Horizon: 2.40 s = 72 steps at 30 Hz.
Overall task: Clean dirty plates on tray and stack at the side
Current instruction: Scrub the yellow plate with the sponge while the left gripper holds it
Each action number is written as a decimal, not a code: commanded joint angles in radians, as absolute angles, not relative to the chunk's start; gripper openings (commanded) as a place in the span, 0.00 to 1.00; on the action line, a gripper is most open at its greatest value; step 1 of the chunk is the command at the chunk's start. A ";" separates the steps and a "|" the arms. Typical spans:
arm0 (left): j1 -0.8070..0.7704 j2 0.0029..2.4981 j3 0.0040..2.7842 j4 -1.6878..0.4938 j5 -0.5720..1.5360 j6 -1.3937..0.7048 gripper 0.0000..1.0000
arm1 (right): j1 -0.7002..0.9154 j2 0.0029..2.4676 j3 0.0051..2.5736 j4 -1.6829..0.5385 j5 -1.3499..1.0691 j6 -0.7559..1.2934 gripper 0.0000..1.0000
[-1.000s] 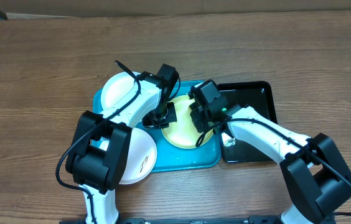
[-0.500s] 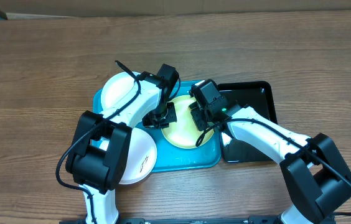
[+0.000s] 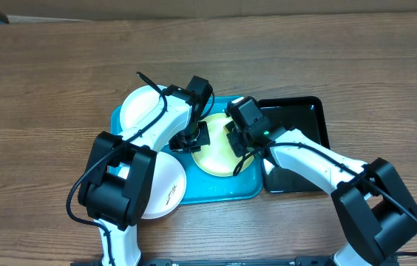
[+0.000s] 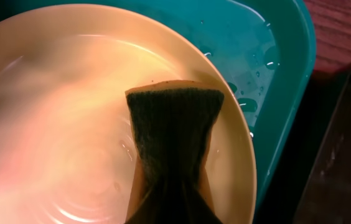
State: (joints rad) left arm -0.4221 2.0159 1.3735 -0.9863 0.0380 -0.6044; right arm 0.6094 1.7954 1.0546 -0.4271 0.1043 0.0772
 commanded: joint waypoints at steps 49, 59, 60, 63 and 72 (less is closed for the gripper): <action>-0.427 2.043 1.354 -0.971 0.011 -0.635 0.05 | 0.524 1.864 1.076 -0.507 -0.279 -0.004 0.04; -0.427 2.043 1.354 -0.978 0.010 -0.630 0.05 | 0.482 1.863 1.149 -0.423 -0.431 0.131 0.04; -0.427 2.043 1.354 -0.979 0.010 -0.628 0.05 | 0.475 1.863 1.171 -0.440 -0.430 0.131 0.04; -0.427 2.043 1.354 -0.982 0.010 -0.628 0.05 | 0.455 1.863 1.224 -0.489 -0.427 0.130 0.04; -0.427 2.043 1.354 -0.981 0.010 -0.628 0.05 | 0.448 1.863 1.219 -0.523 -0.190 0.093 0.04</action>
State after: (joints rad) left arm -0.4221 2.0159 1.3739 -0.9791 0.0402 -0.6117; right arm 0.4473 1.8641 1.2190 -0.5320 -0.2996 0.1078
